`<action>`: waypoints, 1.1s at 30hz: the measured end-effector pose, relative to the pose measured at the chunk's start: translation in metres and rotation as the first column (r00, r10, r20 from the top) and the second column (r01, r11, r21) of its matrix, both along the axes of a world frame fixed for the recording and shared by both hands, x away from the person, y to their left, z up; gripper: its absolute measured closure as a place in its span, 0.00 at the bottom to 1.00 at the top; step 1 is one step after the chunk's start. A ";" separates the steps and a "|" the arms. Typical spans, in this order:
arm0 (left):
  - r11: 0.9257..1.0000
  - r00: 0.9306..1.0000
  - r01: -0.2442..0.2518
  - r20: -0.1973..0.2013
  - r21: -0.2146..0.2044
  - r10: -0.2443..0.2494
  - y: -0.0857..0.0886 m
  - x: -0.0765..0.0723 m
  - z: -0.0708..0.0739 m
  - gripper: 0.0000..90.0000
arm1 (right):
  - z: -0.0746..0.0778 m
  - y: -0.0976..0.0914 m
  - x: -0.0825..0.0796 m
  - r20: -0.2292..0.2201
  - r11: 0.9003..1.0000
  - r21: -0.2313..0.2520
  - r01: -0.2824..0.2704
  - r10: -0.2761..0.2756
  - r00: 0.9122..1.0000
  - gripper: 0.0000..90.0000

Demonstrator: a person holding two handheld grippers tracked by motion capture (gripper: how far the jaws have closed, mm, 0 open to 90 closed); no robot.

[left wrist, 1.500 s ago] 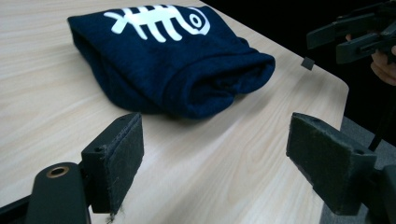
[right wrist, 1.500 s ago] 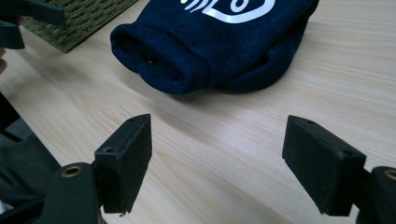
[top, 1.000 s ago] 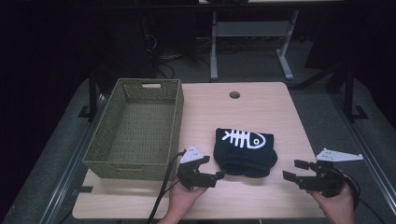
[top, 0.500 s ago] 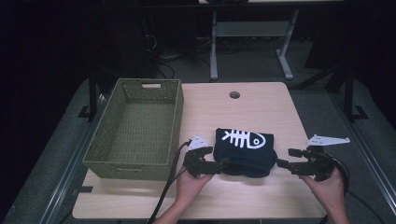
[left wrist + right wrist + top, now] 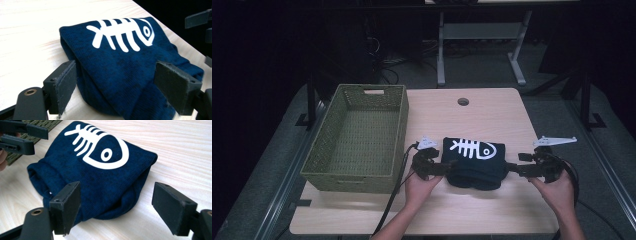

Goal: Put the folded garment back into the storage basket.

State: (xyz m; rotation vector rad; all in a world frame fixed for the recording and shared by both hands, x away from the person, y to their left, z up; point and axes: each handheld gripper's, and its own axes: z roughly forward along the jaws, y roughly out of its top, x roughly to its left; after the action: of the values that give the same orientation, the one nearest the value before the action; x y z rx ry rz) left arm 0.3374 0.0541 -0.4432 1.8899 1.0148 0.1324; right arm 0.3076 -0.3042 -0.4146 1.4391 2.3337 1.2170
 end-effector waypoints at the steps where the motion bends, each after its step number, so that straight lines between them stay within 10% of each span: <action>1: 1.000 1.000 -0.005 -0.004 0.000 0.005 -0.001 0.002 0.000 0.21 | 0.000 0.000 0.003 -0.003 1.000 0.000 0.003 -0.003 1.000 0.25; 33: 1.000 0.984 -0.023 -0.176 -0.005 0.022 -0.008 0.038 -0.030 0.37 | -0.048 0.020 0.042 -0.145 0.999 0.008 0.053 -0.051 0.988 0.42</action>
State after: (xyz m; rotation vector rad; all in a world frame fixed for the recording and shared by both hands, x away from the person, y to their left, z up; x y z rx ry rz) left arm 0.3753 0.0461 -0.4735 1.9092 1.1535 -0.0260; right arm 0.3499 -0.2838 -0.4624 1.6334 2.3675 1.1513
